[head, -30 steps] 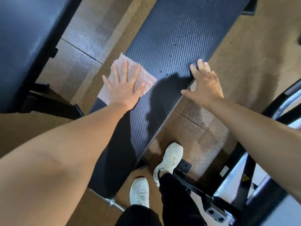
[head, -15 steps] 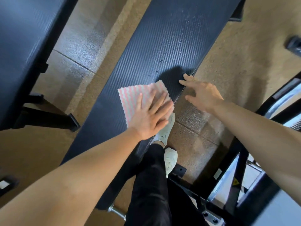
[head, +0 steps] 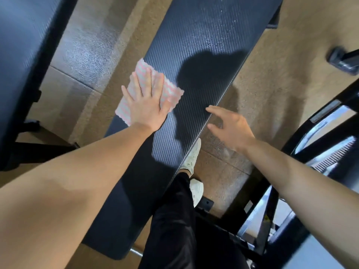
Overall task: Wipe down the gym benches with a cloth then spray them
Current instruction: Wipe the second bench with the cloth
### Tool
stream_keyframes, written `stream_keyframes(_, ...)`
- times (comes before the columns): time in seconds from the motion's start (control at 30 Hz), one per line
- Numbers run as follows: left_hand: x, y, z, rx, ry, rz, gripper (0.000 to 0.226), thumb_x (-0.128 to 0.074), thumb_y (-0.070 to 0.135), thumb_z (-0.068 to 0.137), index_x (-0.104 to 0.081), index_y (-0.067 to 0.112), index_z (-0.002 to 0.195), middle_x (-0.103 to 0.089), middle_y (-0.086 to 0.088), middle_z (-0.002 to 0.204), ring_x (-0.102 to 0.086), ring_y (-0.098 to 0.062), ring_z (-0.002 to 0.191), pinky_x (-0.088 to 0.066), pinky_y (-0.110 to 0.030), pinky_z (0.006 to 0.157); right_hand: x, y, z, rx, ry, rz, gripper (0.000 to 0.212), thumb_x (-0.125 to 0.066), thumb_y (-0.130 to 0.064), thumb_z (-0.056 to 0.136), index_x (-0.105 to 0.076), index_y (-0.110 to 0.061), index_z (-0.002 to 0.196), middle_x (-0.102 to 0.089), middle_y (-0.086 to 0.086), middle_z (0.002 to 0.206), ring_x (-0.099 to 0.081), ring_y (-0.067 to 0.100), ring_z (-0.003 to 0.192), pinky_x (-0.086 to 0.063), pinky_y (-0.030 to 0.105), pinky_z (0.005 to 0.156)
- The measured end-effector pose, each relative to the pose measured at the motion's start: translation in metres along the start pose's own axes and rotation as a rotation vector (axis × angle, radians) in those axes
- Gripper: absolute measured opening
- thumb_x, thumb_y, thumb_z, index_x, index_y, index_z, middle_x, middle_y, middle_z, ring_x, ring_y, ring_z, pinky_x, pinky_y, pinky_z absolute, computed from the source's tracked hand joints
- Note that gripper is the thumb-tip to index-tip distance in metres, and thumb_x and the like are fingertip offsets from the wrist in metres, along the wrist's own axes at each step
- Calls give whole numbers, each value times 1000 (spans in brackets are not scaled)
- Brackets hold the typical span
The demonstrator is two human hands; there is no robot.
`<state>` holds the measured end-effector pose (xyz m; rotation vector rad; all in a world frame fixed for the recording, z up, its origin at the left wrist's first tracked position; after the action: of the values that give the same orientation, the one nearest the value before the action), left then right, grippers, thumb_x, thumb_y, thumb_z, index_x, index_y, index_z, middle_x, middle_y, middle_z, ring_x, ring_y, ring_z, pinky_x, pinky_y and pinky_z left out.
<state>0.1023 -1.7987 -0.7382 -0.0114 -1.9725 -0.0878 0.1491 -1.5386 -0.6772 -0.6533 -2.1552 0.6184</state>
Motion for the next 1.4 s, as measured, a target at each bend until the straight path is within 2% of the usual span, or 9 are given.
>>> stream_keyframes(0.13, -5, 41, -9, -57, -3, -57, 82, -19, 66, 102, -8, 12, 163, -3, -17, 171, -2, -50, 154, -5, -75, 118, 28, -2, 24, -72, 199, -35, 55, -67, -24, 97, -50, -18, 149, -55, 1, 149, -52, 16, 136, -33, 20, 111)
stream_keyframes(0.3, -18, 92, -36, -436, 2, 82, 83, -23, 69, 101, -10, 15, 164, 1, -12, 172, 6, -46, 155, 4, -71, 120, 61, 6, 74, -133, 208, -294, 83, -71, -36, 92, -26, -21, 160, -14, 1, 171, -18, 25, 156, -25, 46, 124)
stream_keyframes(0.47, -17, 74, -21, -711, 6, 88, 75, -26, 63, 103, -3, 26, 165, 5, -4, 173, 5, -39, 157, -8, -69, 120, 75, 15, 97, -106, 153, -549, 89, -66, -50, 93, -19, -19, 162, -4, 7, 172, 1, 28, 159, -7, 48, 128)
stream_keyframes(0.57, -9, 47, 9, -610, 86, 32, 79, -35, 62, 102, -11, 21, 165, -8, -12, 172, -7, -49, 154, -15, -74, 117, 75, 16, 99, -95, 139, -586, 89, -64, -53, 93, -19, -18, 162, -6, 9, 172, 0, 28, 159, -7, 46, 128)
stream_keyframes(0.73, 24, 26, 72, -1, 55, -33, 89, -25, 69, 99, -3, 11, 163, -2, -16, 171, -5, -51, 154, -5, -76, 117, 83, 16, 103, -77, 93, -570, 92, -65, -58, 91, -21, -19, 162, -9, 9, 171, -3, 27, 159, -12, 43, 128)
stream_keyframes(0.87, 33, 37, 88, 123, 39, -66, 88, -15, 66, 102, -1, 3, 162, -3, -21, 170, -4, -44, 156, -12, -71, 119, 87, 18, 104, -77, 86, -515, 92, -69, -56, 89, -23, -21, 161, -10, 6, 171, -2, 25, 159, -14, 44, 126)
stream_keyframes(1.07, 21, 97, 67, -46, 8, -74, 84, -16, 64, 102, -11, 5, 162, -3, -24, 169, -2, -47, 155, -2, -69, 121, 96, 32, 100, -9, 58, -375, 79, -72, -36, 93, -31, -25, 159, -12, -1, 171, -1, 16, 159, -13, 48, 128)
stream_keyframes(1.2, 12, 138, 45, -280, 8, -38, 80, -29, 63, 102, -17, 13, 163, -3, -16, 171, -1, -42, 157, -6, -70, 120, 117, 45, 99, 72, 116, -229, 54, -68, -15, 95, -53, -18, 147, -36, -2, 163, -25, 13, 154, -28, 46, 124)
stream_keyframes(1.4, 10, 138, 50, -547, -9, 77, 73, -29, 60, 103, -13, 22, 164, 2, -3, 173, 5, -34, 158, -7, -68, 121, 160, 52, 131, -13, 313, -283, 66, -69, -34, 94, -43, -19, 153, -40, 0, 161, -34, 21, 149, -25, 46, 124)
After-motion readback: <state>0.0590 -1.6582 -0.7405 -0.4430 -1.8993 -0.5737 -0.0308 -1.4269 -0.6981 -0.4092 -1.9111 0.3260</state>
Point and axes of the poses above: each hand's wrist, its own z-axis towards the middle knuckle, its own x-axis out of the back of the hand, y = z × x, the point moved 2 cm from there along z, towards the middle knuckle
